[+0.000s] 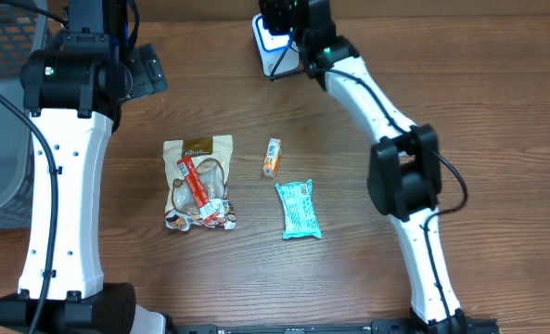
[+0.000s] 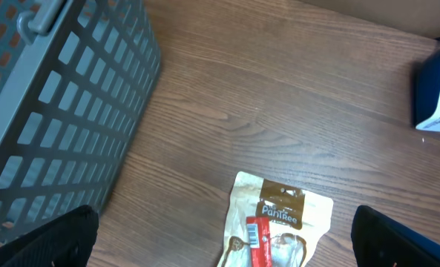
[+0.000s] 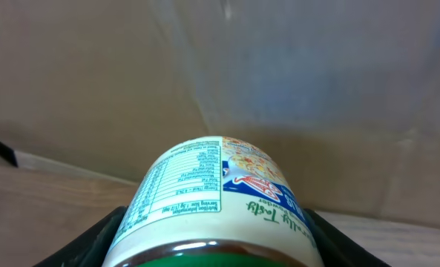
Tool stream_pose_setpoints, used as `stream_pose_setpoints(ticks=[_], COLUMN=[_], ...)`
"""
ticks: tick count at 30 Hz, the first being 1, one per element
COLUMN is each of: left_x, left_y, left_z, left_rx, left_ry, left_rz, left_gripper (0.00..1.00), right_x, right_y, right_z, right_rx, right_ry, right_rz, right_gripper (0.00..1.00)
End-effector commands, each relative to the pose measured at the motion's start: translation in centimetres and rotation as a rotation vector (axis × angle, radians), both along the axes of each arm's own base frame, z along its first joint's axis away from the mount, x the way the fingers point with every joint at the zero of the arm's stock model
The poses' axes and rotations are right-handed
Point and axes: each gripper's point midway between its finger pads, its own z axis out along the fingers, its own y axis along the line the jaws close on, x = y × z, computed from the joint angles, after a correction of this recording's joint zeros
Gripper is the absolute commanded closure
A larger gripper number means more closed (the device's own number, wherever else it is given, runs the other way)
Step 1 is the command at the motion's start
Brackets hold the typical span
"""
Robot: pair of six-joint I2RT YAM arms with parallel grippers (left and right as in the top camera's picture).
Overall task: Scan the item barcode
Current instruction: 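Carry the jar to the white scanner and hold its label there, then move the jar right and set it down on the table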
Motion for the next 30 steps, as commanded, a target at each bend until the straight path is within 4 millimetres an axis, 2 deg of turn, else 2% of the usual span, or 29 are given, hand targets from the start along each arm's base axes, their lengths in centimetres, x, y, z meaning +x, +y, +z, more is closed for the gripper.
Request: stream_pose_setpoints(ticks=[1,4,8,12,18,24,30], left_x=[-0.1,-0.1,-0.1,-0.1,-0.1,-0.1,-0.1], left_y=[0.1,0.1,0.1,0.1,0.1,0.1,0.1], left_z=[0.6,0.6,0.6,0.6,0.6,0.6,0.6], left_rx=[0.016,0.016,0.016,0.016,0.016,0.016,0.016], left_ry=[-0.014,-0.014,-0.014,-0.014,-0.014,-0.014,-0.014], left_rz=[-0.004,-0.004,-0.004,-0.004,-0.004,-0.004,-0.004], left_gripper=[0.0,0.0,0.0,0.0,0.0,0.0,0.0], right_x=[-4.1,-7.5,-11.9,-16.3,-21.9,-24.9,-27.1], right_y=[-2.2,-3.7,-7.1,-12.6,-21.2,-26.3,-29.4], right_z=[15.2,16.1,14.8,10.9,4.2,-1.6,-7.6], right_rx=[0.067,0.022,-0.031,0.018,-0.057,-0.063,-0.047], right_ry=[-0.157,-0.044,0.16,0.471,0.864,1.085,1.216], right_rz=[-0.005,-0.01,-0.048,-0.215,-0.398,-0.511,-0.582], right_gripper=[0.96,0.96,0.96,0.96,0.96,0.96,0.96])
